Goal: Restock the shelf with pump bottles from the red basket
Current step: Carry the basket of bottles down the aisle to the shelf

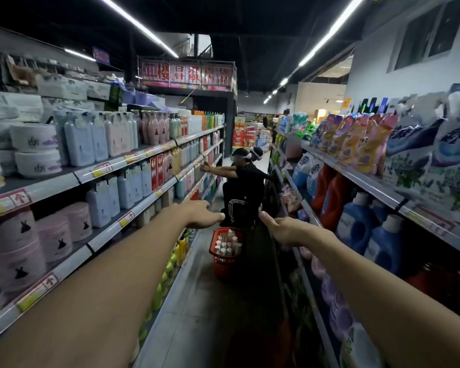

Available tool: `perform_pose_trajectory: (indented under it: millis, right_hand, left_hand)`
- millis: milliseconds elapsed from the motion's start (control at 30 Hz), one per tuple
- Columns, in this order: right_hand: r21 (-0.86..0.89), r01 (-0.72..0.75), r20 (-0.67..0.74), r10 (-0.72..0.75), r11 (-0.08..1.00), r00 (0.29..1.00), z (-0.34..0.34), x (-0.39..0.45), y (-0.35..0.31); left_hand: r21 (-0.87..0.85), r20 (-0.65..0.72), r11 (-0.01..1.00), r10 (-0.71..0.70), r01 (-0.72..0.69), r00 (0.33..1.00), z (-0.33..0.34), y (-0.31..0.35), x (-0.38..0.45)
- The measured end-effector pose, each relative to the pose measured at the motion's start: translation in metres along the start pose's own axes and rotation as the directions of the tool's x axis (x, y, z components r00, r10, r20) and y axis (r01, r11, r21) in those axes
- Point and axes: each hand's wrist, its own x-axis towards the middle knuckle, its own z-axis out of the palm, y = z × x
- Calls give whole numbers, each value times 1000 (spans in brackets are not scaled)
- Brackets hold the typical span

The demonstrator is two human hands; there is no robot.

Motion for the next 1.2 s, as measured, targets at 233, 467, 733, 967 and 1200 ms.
perform_pose_trajectory:
  millis: [233, 467, 733, 967, 1200]
  right_hand:
    - [89, -45, -9, 46, 995, 999, 19, 102, 20]
    - [221, -34, -188, 77, 975, 979, 57, 236, 24]
    - [377, -140, -177, 220, 916, 959, 50, 406, -3]
    - [575, -173, -127, 296, 800, 947, 77, 554, -22]
    - [782, -338, 15, 525, 524, 851, 136, 753, -18]
  left_hand:
    - [16, 17, 1000, -20, 19, 1000, 23, -16, 81]
    - [-65, 93, 997, 45, -39, 995, 55, -48, 230]
    - [-210, 94, 977, 51, -30, 994, 62, -94, 417]
    - [-313, 122, 948, 91, -49, 988, 84, -131, 576]
    - [-261, 198, 961, 148, -93, 969, 124, -171, 799]
